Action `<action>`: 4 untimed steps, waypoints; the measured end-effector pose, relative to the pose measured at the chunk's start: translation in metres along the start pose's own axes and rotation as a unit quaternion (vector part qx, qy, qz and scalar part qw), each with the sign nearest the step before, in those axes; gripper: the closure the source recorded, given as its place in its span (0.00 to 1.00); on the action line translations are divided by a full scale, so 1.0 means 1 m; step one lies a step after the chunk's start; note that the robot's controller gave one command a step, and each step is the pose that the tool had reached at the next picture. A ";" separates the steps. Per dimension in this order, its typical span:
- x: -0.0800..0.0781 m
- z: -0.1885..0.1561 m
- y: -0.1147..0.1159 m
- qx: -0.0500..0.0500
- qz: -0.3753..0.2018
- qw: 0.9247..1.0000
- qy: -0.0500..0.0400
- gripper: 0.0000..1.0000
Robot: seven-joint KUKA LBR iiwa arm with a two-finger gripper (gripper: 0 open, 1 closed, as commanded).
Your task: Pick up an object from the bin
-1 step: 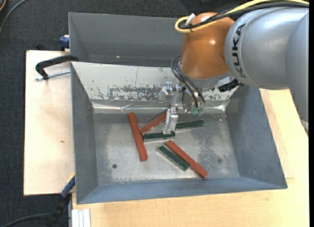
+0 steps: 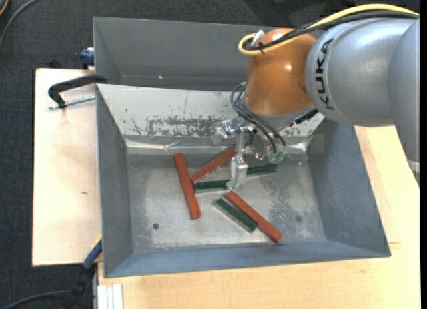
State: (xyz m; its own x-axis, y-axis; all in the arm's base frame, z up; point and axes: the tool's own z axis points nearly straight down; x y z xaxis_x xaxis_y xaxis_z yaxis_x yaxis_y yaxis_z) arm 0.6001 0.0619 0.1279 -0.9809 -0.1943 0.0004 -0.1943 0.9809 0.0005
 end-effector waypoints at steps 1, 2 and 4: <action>0.002 0.003 0.007 -0.001 0.086 0.996 -0.001 0.00; -0.003 -0.006 0.002 -0.001 0.100 0.995 -0.004 0.00; 0.003 0.056 -0.029 0.000 0.070 0.998 -0.002 0.00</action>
Offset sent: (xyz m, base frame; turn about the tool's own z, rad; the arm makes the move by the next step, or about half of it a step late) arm -0.0043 0.0049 -0.0045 0.1731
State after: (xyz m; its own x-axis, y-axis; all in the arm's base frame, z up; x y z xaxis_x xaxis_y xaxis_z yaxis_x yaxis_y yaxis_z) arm 0.6023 0.0330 0.0719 -0.9985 -0.0552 -0.0035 -0.0552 0.9985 0.0010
